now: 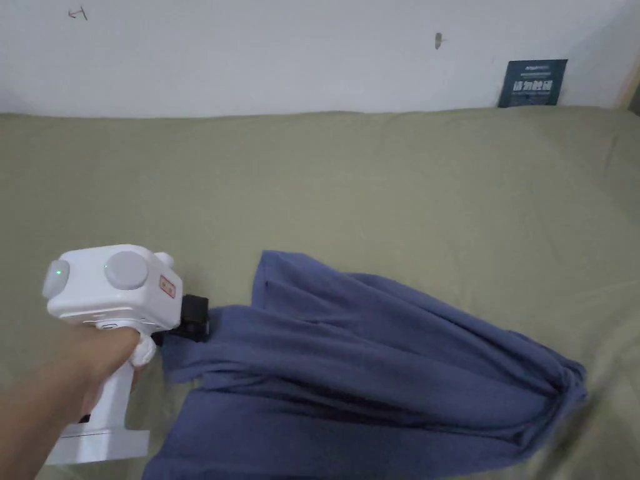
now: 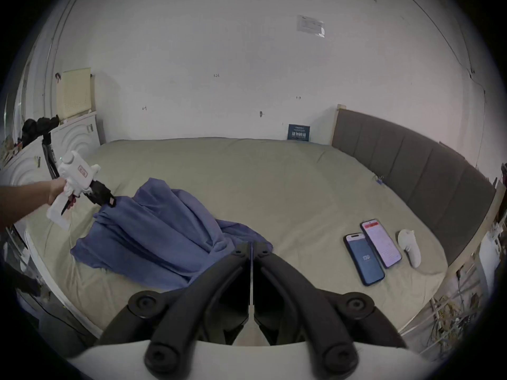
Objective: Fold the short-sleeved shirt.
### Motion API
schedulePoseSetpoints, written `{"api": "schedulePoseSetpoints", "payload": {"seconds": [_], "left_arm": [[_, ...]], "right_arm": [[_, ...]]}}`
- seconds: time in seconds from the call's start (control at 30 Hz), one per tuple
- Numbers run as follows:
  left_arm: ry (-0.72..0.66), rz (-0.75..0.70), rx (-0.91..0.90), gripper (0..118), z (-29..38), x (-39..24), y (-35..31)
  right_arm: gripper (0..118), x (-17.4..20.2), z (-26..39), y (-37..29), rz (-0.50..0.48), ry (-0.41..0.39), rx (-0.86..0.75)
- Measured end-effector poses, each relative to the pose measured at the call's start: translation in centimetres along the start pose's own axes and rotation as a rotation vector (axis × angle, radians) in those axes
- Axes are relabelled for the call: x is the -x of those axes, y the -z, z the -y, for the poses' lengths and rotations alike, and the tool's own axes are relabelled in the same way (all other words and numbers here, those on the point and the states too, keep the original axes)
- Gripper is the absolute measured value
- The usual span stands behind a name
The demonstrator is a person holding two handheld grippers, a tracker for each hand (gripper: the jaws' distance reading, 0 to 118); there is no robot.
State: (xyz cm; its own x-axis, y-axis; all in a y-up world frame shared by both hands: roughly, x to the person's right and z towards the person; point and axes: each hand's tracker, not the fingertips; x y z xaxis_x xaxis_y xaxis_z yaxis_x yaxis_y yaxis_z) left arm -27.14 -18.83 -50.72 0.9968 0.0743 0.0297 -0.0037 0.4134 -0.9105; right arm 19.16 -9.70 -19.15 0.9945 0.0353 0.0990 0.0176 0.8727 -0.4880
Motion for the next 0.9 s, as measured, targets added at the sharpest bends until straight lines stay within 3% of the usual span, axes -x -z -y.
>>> {"api": "schedulePoseSetpoints", "payload": {"seconds": [0.03, 0.1, 0.2, 0.23, 0.3, 0.4, 0.5, 0.53, 0.6, 0.9], "left_arm": [[0.005, 0.001, -0.020, 8, 0.3, 0.1, -0.3], [-0.033, 0.135, -0.050, 4, 0.4, 1.2, -0.6], [-0.057, 0.222, -0.038, 4, 0.7, 1.4, -0.8], [-0.025, 0.214, -0.050, 4, 0.9, 1.1, -0.8], [0.037, 0.188, -0.076, 4, 1.0, 0.9, -1.0], [0.008, 0.230, -0.076, 4, 0.9, 0.8, -1.2], [-0.011, 0.244, -0.087, 4, 0.7, 1.3, -1.4], [-0.013, 0.251, -0.089, 4, 0.7, 1.5, -1.5], [-0.018, 0.263, -0.098, 4, 0.7, 1.8, -1.9], [-0.065, 0.360, -0.255, 4, -0.9, 4.2, -6.5]], "right_arm": [[3, -0.1, 0.1, 0.5, -0.010, 0.024, 0.020], [13, -0.4, 0.2, 1.8, -0.039, 0.057, 0.073], [84, -0.7, 0.0, 4.3, -0.076, 0.110, 0.174], [94, -0.7, -0.3, 5.3, -0.114, 0.120, 0.220], [94, -0.5, -0.8, 7.2, -0.191, 0.148, 0.268], [93, -0.4, -1.4, 10.8, -0.220, 0.157, 0.347], [89, -0.2, -1.5, 14.0, -0.165, 0.172, 0.418], [70, 0.0, -1.6, 14.5, -0.157, 0.161, 0.446], [8, 0.3, -1.7, 15.1, -0.180, 0.142, 0.456], [5, 1.4, -4.8, 12.6, -0.190, 0.122, 0.319]]}}
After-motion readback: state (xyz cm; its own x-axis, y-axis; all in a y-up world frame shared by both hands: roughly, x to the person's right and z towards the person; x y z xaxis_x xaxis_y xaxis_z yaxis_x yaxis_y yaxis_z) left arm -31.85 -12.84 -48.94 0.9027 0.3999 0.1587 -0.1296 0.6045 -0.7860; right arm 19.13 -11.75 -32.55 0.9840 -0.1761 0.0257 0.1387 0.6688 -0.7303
